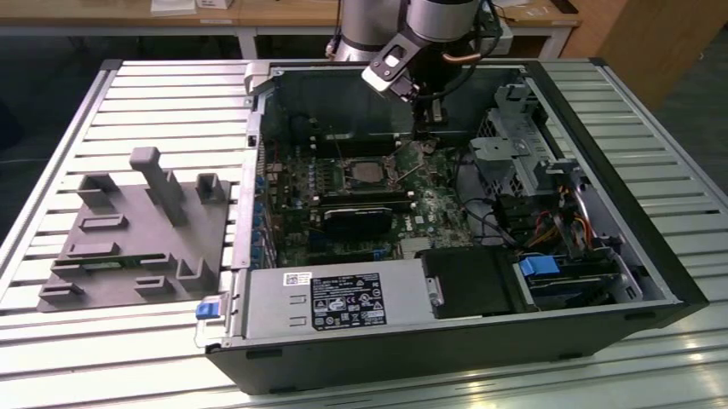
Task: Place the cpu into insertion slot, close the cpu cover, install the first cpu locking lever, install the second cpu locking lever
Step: 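Close the cpu cover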
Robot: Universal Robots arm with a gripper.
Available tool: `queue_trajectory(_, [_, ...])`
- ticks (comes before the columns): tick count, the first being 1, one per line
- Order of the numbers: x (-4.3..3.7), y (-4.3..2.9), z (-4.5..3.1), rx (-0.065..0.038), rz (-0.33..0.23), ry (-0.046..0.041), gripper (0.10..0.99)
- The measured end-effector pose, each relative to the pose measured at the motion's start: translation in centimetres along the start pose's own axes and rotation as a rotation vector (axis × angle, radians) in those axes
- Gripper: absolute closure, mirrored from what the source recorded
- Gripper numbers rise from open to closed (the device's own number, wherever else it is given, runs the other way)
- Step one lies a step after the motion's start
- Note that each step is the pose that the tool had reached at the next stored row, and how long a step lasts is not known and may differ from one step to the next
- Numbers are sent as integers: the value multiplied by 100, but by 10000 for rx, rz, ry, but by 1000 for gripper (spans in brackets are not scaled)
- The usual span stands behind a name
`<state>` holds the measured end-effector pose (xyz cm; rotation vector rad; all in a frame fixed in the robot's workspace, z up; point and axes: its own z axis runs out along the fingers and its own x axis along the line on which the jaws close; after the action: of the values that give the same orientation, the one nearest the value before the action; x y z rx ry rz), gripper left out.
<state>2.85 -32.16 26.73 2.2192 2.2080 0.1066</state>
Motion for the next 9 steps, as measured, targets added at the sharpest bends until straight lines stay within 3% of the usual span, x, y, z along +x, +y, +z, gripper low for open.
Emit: queue_trajectory(9, [5,156,9,0,-1,0,980])
